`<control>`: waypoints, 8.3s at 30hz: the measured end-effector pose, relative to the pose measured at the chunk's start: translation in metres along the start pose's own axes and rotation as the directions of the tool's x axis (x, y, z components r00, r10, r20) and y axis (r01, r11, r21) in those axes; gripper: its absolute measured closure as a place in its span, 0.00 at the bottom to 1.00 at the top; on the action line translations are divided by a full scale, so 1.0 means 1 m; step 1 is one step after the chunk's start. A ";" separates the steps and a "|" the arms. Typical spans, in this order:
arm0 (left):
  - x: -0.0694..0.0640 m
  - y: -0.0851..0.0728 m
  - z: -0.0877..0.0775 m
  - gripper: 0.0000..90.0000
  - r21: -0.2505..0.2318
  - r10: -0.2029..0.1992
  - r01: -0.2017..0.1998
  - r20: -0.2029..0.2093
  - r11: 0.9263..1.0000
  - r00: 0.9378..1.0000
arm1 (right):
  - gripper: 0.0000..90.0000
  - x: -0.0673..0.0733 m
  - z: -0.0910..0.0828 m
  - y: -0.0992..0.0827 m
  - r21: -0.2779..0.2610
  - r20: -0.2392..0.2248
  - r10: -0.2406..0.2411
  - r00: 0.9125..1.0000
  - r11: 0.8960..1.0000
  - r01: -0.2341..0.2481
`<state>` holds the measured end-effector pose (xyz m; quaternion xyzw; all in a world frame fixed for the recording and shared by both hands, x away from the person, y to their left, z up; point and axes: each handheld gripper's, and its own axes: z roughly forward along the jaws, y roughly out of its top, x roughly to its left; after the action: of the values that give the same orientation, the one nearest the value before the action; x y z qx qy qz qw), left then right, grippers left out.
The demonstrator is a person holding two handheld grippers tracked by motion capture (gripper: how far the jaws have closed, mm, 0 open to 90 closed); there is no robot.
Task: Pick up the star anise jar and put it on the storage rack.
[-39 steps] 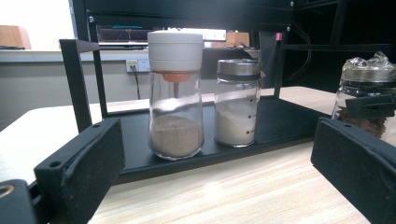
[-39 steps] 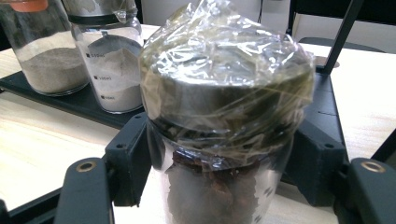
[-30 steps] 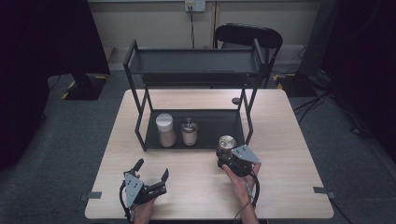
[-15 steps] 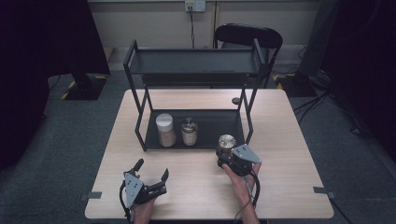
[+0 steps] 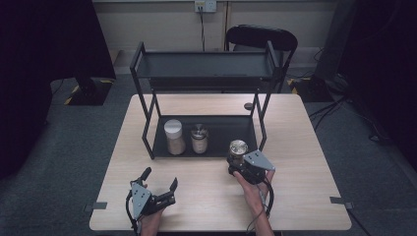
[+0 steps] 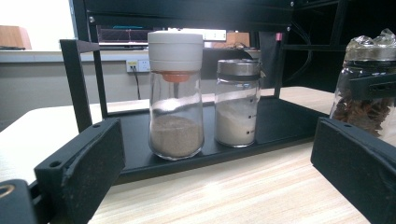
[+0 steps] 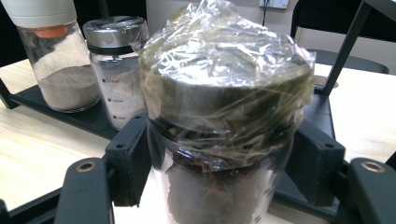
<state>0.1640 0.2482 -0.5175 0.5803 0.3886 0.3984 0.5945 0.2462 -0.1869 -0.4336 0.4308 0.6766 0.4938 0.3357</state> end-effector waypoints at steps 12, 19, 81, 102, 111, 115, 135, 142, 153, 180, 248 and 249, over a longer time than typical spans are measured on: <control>0.000 0.000 0.000 0.02 0.000 -0.001 0.001 0.001 1.000 1.000 | 0.34 -0.002 0.002 0.007 -0.004 0.004 0.004 1.000 1.000 -0.004; 0.000 0.000 0.000 0.02 0.000 0.000 0.000 0.002 1.000 1.000 | 0.34 -0.001 0.005 0.016 -0.006 0.001 -0.005 1.000 1.000 0.005; 0.002 0.000 0.000 0.02 -0.001 -0.001 0.001 0.014 1.000 1.000 | 0.34 0.003 0.081 0.047 0.121 0.023 -0.018 1.000 0.993 0.016; 0.002 0.000 0.000 0.02 -0.001 0.000 0.000 0.009 1.000 1.000 | 0.34 -0.002 0.083 0.043 0.136 0.019 0.007 1.000 0.991 -0.010; 0.001 0.000 0.000 0.02 -0.002 -0.001 0.001 0.008 1.000 1.000 | 0.34 -0.002 0.083 0.043 0.137 0.018 0.006 1.000 0.991 -0.008; 0.001 0.000 0.000 0.02 -0.002 -0.001 0.001 0.008 1.000 1.000 | 0.34 -0.002 0.083 0.043 0.139 0.015 0.005 1.000 0.990 -0.007; 0.001 0.000 0.000 0.02 -0.001 0.000 0.000 0.007 1.000 1.000 | 0.34 -0.002 0.083 0.044 0.138 0.017 0.016 1.000 0.990 -0.018; 0.001 0.000 0.000 0.02 -0.002 -0.003 0.003 0.007 1.000 1.000 | 0.19 -0.003 0.081 0.046 0.121 0.019 0.027 0.999 0.992 -0.029; 0.001 0.000 0.000 0.02 -0.002 -0.002 0.002 0.007 1.000 1.000 | 0.00 -0.004 0.079 0.043 0.110 0.032 0.073 0.997 0.991 -0.076; 0.001 0.000 0.000 0.02 -0.001 0.000 0.000 0.006 1.000 1.000 | 0.00 -0.001 0.062 0.041 0.032 0.024 0.095 0.995 0.995 -0.095; 0.000 0.000 0.000 0.03 0.000 0.000 0.000 0.000 1.000 1.000 | 0.00 0.005 0.008 0.021 -0.085 0.040 0.114 0.993 0.990 -0.111; 0.000 0.000 0.000 0.03 0.000 0.000 0.000 0.000 1.000 1.000 | 0.00 0.005 0.008 0.021 -0.085 0.040 0.114 0.993 0.990 -0.111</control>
<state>0.1637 0.2485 -0.5176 0.5804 0.3884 0.3983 0.5947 0.2561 -0.1767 -0.4161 0.4649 0.6225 0.5300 0.3399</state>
